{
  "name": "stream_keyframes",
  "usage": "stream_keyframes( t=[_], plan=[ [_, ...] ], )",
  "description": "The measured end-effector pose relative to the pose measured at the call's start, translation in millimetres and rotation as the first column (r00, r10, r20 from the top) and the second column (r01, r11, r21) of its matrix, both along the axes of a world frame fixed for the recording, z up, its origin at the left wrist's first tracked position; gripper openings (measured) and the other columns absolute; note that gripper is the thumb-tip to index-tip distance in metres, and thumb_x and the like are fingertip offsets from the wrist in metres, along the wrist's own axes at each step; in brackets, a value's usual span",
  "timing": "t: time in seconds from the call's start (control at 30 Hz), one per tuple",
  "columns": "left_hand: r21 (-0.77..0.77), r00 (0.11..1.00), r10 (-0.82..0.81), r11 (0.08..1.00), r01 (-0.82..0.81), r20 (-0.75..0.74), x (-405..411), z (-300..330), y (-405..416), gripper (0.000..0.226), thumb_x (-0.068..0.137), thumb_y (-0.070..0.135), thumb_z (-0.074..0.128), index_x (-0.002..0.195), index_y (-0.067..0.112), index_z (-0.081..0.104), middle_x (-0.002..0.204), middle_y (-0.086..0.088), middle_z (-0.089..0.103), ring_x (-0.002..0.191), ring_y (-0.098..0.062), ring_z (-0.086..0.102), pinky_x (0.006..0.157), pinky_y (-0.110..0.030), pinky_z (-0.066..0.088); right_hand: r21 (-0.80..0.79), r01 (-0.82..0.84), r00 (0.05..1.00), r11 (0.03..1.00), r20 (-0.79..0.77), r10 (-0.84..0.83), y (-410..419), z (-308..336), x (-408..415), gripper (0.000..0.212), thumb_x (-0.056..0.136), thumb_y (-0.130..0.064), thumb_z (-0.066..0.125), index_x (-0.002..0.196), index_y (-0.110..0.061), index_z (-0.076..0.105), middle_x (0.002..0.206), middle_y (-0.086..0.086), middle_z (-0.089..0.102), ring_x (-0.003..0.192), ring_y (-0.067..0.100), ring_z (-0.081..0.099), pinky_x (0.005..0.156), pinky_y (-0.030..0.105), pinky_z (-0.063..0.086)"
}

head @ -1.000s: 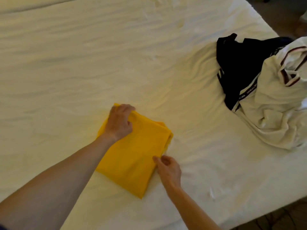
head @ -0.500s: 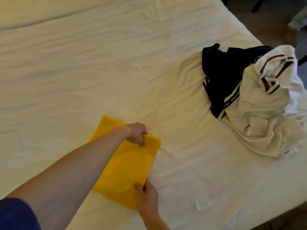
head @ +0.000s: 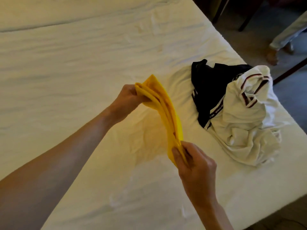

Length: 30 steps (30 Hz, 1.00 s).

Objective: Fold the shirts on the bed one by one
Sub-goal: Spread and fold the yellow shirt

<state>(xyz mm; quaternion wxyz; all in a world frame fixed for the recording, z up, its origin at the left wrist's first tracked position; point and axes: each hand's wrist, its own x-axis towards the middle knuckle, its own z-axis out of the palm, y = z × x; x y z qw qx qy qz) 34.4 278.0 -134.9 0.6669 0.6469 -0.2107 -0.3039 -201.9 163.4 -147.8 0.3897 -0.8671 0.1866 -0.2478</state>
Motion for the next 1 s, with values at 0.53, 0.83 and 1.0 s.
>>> stream_keyframes(
  t=[0.53, 0.83, 1.0],
  plan=[
    [0.715, 0.93, 0.125, 0.607, -0.348, 0.346, -105.0, -149.3, 264.2, 0.054, 0.071, -0.028, 0.053, 0.095, 0.013, 0.076, 0.117, -0.012, 0.064, 0.109, -0.032, 0.06, 0.089, -0.034, 0.044, 0.422, -0.563, 0.443, 0.711, -0.572, 0.69, 213.1, -102.9, -52.8, 0.033, 0.095, -0.025, 0.052, 0.126, -0.017, 0.059, 0.126, 0.008, 0.059, 0.119, 0.028, 0.052, 0.094, 0.036, 0.043],
    [0.681, 0.644, 0.736, 0.362, -0.636, 0.21, -234.6, -149.7, 249.1, 0.025, 0.096, 0.026, 0.063, 0.117, 0.012, 0.067, 0.102, -0.007, 0.069, 0.09, -0.023, 0.064, 0.08, -0.035, 0.05, 0.066, -0.121, 0.814, 0.99, -0.564, 0.137, 120.1, -112.5, -20.5, 0.039, 0.091, -0.017, 0.068, 0.128, -0.008, 0.059, 0.131, 0.012, 0.056, 0.118, 0.033, 0.05, 0.097, 0.04, 0.041],
    [0.707, 0.455, 0.878, 0.226, -0.67, 0.151, -247.6, -152.8, 234.6, 0.036, 0.091, 0.039, 0.068, 0.115, 0.013, 0.062, 0.097, -0.003, 0.065, 0.088, -0.02, 0.06, 0.081, -0.033, 0.045, 0.128, -0.176, 0.636, 0.976, -0.741, 0.213, 87.3, -129.5, 26.0, 0.04, 0.092, -0.045, 0.065, 0.117, -0.015, 0.066, 0.113, 0.007, 0.065, 0.104, 0.027, 0.061, 0.086, 0.041, 0.05]
  ],
)
